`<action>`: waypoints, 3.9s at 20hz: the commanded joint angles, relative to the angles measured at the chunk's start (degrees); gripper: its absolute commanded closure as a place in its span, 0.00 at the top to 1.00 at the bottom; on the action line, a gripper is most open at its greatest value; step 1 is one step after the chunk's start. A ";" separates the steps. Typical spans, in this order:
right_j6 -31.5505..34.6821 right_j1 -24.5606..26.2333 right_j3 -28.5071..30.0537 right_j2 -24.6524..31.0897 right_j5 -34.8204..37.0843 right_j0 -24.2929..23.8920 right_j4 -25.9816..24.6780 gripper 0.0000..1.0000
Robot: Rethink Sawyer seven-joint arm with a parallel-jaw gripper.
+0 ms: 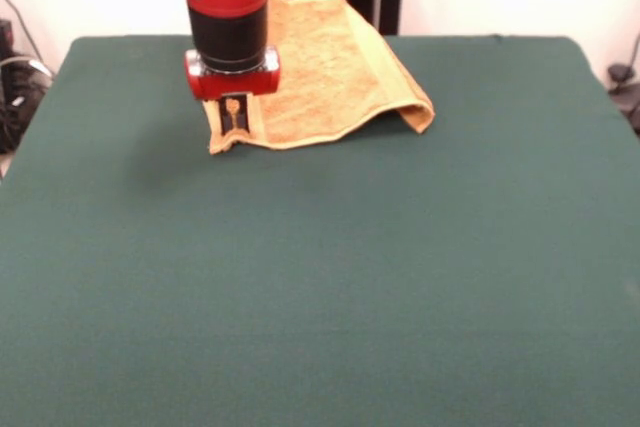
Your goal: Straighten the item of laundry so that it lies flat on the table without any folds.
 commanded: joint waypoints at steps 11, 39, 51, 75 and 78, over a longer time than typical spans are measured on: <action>3.50 10.23 -2.18 -8.91 -14.86 0.57 -12.45 0.00; 4.17 0.74 3.82 -7.53 -13.00 3.22 -3.00 0.00; -0.66 1.32 -4.09 -1.95 -4.91 1.57 2.96 0.00; -11.91 7.48 -26.05 5.04 17.77 1.30 9.30 0.00; -11.92 7.56 -26.47 5.72 18.12 1.08 9.08 0.00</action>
